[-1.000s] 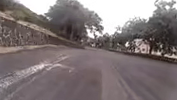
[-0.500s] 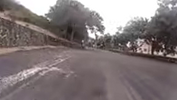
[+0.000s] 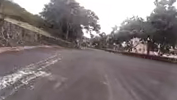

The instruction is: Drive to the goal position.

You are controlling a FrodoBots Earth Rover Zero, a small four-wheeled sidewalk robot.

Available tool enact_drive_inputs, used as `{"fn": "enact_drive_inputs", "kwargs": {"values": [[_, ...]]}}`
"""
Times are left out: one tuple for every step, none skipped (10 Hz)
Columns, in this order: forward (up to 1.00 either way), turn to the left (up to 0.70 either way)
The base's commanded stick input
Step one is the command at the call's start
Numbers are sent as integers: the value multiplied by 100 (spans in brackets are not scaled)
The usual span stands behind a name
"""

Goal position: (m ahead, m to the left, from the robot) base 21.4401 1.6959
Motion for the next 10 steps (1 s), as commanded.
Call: {"fn": "enact_drive_inputs", "kwargs": {"values": [[70, 0], [70, 0], [70, 0], [70, 0], [70, 0], [70, 0], [70, 0], [70, 0], [70, 0], [70, 0]]}}
